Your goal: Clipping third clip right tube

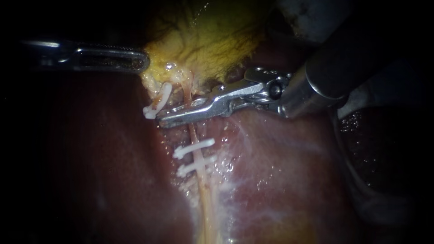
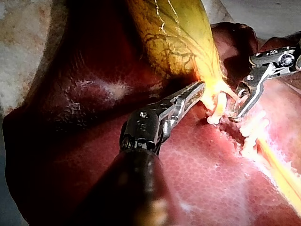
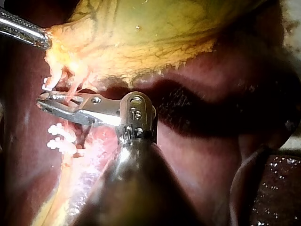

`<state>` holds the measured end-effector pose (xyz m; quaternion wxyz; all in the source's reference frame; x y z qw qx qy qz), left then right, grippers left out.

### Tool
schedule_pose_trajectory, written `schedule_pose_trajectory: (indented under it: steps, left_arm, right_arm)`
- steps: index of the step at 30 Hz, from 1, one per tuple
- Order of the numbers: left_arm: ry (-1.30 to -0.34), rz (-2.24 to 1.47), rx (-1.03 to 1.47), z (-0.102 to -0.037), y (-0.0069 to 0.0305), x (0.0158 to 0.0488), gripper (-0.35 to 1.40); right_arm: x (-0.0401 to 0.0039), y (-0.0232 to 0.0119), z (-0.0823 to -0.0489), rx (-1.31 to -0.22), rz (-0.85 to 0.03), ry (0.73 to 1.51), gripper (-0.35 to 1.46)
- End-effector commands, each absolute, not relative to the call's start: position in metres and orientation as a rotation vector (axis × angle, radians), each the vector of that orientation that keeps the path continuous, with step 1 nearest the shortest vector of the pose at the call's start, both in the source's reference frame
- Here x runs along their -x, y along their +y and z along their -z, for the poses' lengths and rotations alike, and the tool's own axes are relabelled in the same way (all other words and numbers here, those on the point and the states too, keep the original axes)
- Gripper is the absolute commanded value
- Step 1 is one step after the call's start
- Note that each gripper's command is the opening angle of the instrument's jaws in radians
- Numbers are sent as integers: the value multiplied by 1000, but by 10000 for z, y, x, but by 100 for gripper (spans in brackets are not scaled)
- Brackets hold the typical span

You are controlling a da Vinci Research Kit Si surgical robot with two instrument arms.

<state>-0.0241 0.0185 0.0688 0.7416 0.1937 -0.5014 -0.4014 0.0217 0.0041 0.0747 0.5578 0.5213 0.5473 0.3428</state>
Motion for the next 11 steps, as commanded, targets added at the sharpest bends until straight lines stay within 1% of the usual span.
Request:
schedule_pose_trajectory:
  steps: [1, 11]
  left_arm:
    - [-1099, 880, -425, -687, 185, 241, -35]
    - [-1099, 880, -425, -687, 185, 241, -35]
  right_arm:
    - [-217, 40, -747, -1230, -807, 1291, -35]
    - [-217, 39, -746, -1231, -805, 1291, -35]
